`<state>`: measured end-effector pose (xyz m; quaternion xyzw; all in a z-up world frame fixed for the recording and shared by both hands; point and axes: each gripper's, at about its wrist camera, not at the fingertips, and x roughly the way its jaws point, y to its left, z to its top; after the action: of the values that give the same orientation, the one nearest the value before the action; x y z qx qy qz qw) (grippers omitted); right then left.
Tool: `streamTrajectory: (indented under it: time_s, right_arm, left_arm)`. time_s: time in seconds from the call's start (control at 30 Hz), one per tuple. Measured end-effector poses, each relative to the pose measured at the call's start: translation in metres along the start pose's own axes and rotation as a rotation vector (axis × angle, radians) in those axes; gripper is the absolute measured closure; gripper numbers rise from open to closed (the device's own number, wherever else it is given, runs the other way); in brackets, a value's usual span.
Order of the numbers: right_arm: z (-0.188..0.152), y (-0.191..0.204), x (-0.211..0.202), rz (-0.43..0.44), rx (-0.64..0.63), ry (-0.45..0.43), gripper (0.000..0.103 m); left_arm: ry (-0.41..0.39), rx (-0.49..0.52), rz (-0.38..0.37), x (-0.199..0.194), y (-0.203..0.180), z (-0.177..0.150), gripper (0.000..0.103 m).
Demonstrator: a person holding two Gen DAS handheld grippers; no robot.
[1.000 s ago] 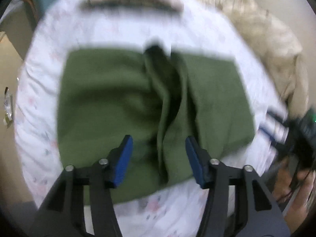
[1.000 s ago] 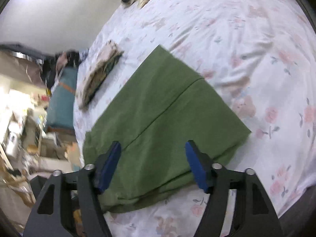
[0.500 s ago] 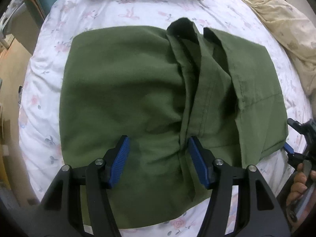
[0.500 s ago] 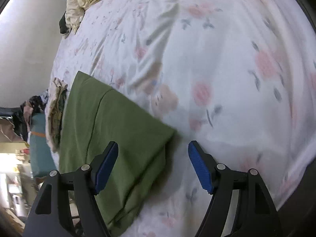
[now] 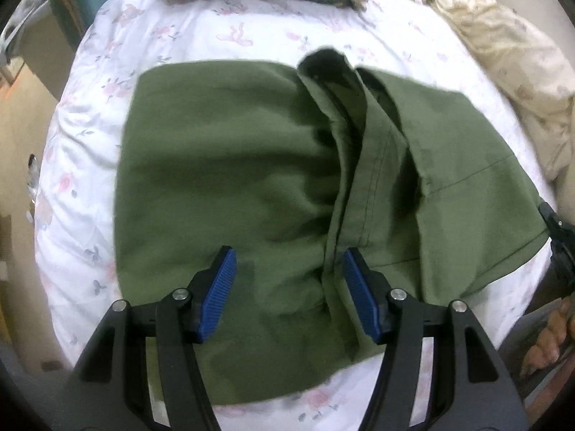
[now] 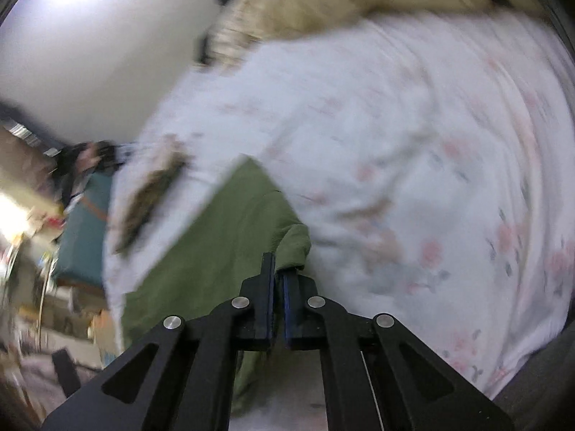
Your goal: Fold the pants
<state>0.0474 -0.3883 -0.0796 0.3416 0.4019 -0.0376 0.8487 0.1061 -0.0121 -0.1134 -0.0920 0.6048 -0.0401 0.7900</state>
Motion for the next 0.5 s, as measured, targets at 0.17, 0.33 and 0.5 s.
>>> streamTrajectory:
  time_s: [0.17,0.33,0.5]
  right_arm:
    - [-0.011,0.074,-0.029,0.172,-0.292,-0.070,0.100]
    - [-0.043,0.123,-0.035,0.337,-0.488,-0.029,0.100]
    - [-0.067,0.142,-0.027,0.399,-0.561,0.046,0.100]
  left_arm:
    - [-0.035,-0.070,-0.064,-0.045,0.017,0.011,0.045]
    - [-0.052,-0.070,-0.139,-0.084,0.000,0.050,0.024]
    - [0.008,-0.002,-0.261,-0.082,-0.062,0.094,0.022]
